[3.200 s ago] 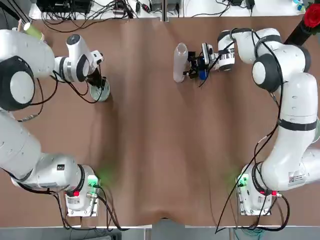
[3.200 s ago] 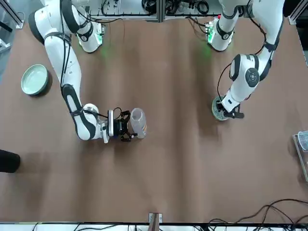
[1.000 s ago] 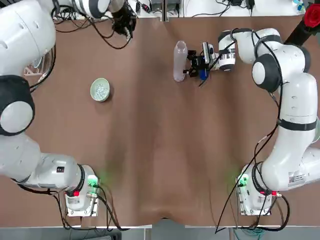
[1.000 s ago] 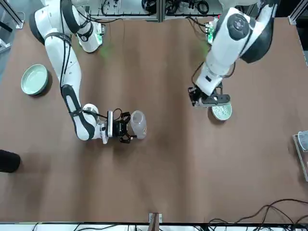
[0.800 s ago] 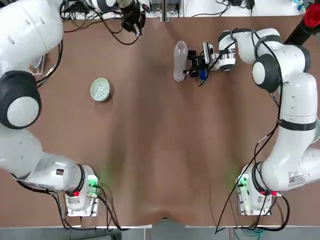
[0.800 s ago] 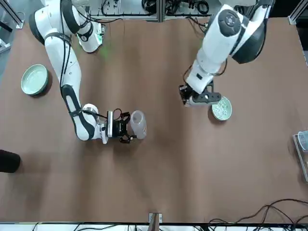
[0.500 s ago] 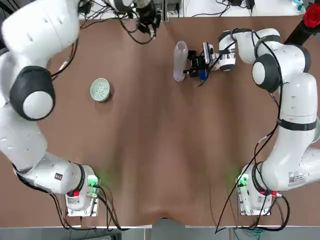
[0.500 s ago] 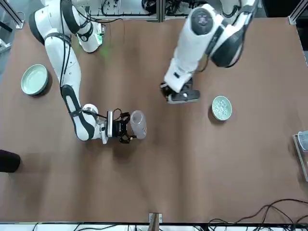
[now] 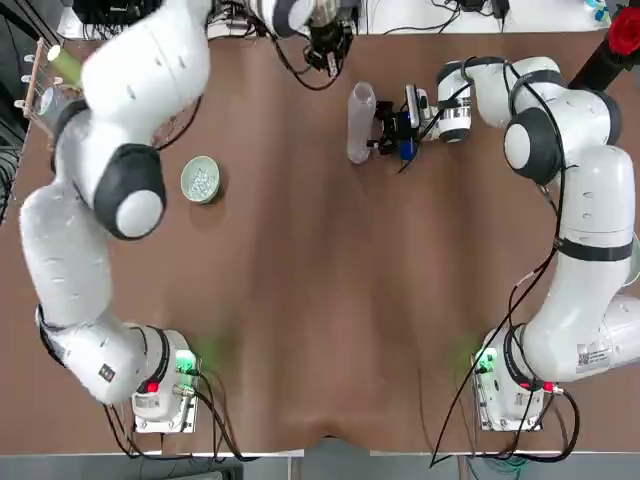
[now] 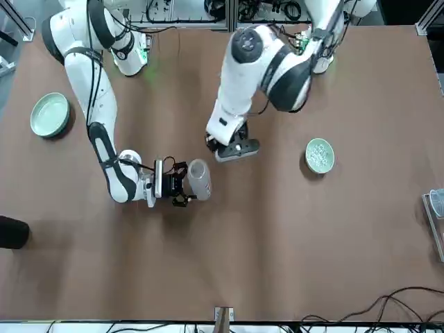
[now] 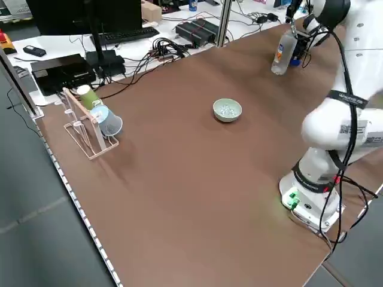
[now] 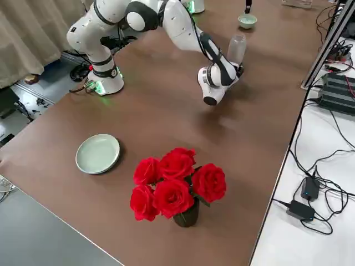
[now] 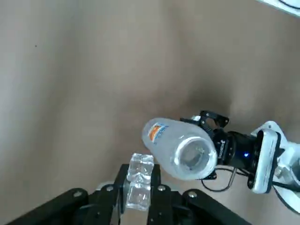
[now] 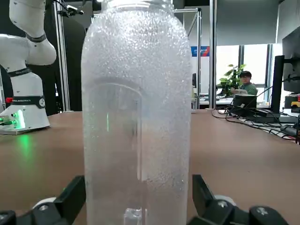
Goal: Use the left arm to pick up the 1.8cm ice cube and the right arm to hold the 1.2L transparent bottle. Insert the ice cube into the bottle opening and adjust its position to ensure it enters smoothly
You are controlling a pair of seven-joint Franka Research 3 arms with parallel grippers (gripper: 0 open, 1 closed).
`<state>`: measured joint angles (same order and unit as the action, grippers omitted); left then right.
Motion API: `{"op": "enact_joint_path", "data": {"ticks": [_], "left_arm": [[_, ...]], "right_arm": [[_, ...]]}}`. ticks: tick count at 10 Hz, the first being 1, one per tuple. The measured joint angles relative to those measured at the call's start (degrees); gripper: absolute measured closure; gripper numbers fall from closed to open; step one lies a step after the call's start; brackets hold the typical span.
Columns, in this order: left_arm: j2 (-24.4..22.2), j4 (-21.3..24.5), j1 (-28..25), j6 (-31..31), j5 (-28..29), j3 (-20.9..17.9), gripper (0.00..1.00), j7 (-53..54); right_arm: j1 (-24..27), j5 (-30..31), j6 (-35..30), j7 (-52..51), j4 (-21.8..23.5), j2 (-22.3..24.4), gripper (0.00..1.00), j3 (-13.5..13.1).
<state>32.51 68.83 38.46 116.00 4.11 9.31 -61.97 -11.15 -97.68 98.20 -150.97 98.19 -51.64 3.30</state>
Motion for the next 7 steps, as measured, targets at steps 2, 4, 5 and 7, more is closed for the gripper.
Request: {"op": "enact_joint_path", "data": {"ticks": [2, 4, 5, 7], "left_arm": [[4.3, -5.0, 2.5, 2.5, 0.0, -1.0, 0.78, -3.5], [8.0, -9.6, 3.4, 3.7, 0.0, -1.9, 0.78, -4.1], [8.7, -10.3, 4.3, 4.7, 0.0, -2.9, 0.78, -4.4], [9.4, -10.5, 5.6, 5.7, 0.0, -3.6, 0.78, -4.9]], "right_arm": [[0.0, 0.0, 0.0, 0.0, 0.0, 0.0, 0.00, 0.0], [0.0, 0.0, 0.0, 0.0, 0.0, 0.0, 0.00, 0.0], [0.0, 0.0, 0.0, 0.0, 0.0, 0.0, 0.00, 0.0], [0.0, 0.0, 0.0, 0.0, 0.0, 0.0, 0.00, 0.0]]}}
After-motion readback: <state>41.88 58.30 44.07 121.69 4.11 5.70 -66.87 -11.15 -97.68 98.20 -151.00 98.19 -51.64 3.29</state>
